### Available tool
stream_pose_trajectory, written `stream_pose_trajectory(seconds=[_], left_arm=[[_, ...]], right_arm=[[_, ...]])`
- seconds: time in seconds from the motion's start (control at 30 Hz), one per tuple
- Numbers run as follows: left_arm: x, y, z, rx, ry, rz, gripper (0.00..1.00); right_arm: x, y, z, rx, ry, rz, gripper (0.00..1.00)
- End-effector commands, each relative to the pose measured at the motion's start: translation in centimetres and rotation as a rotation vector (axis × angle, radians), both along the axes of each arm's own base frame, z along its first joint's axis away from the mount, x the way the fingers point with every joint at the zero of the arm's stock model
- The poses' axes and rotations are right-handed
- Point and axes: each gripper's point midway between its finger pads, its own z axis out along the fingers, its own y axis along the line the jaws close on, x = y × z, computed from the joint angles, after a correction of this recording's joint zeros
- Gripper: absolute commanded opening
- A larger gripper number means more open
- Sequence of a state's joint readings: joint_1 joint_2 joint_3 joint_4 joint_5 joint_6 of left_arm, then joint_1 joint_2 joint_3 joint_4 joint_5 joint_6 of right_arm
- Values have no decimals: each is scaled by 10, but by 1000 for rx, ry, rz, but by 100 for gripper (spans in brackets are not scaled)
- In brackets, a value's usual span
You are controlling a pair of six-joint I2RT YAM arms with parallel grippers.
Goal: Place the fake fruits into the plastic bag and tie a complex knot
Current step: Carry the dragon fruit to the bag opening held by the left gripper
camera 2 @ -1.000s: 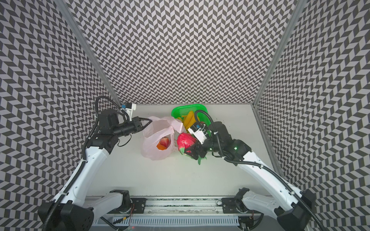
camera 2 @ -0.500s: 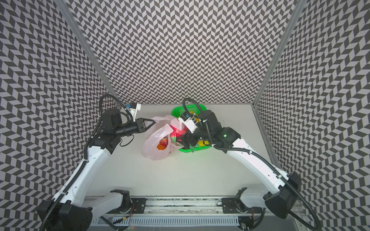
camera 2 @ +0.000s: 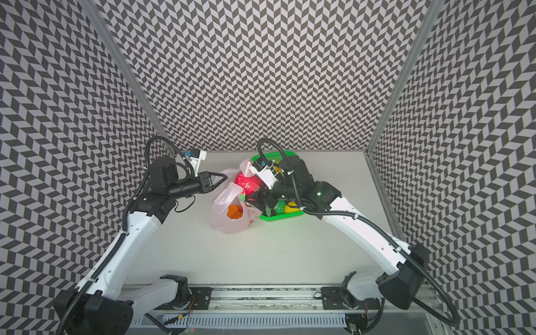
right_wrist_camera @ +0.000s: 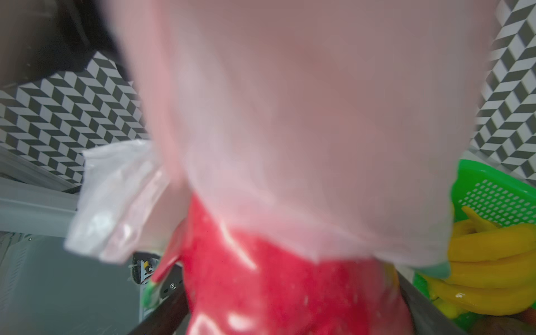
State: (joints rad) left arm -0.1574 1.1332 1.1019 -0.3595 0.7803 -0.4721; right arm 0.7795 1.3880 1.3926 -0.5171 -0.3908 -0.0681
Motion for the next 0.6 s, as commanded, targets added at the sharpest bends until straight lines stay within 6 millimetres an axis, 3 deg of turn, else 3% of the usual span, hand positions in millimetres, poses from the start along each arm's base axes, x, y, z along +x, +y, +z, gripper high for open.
stream_pose_trajectory(seconds=[0.0,0.2,0.3,0.57], left_arm=[[2,-1,18,-14,-49,10,0],[2,-1,20,-28,-45,14,0],[-1,-2,20,-26,-52,4,0],[-8,-6,16,5,-78,-43,0]], right_arm=[[-8,17,3,51,-20,47,43],[-17,15,-44,-52,49,45,43],[-15,12,-56,-92,64,29,44],[0,-3,0,-53,-64,-66,44]])
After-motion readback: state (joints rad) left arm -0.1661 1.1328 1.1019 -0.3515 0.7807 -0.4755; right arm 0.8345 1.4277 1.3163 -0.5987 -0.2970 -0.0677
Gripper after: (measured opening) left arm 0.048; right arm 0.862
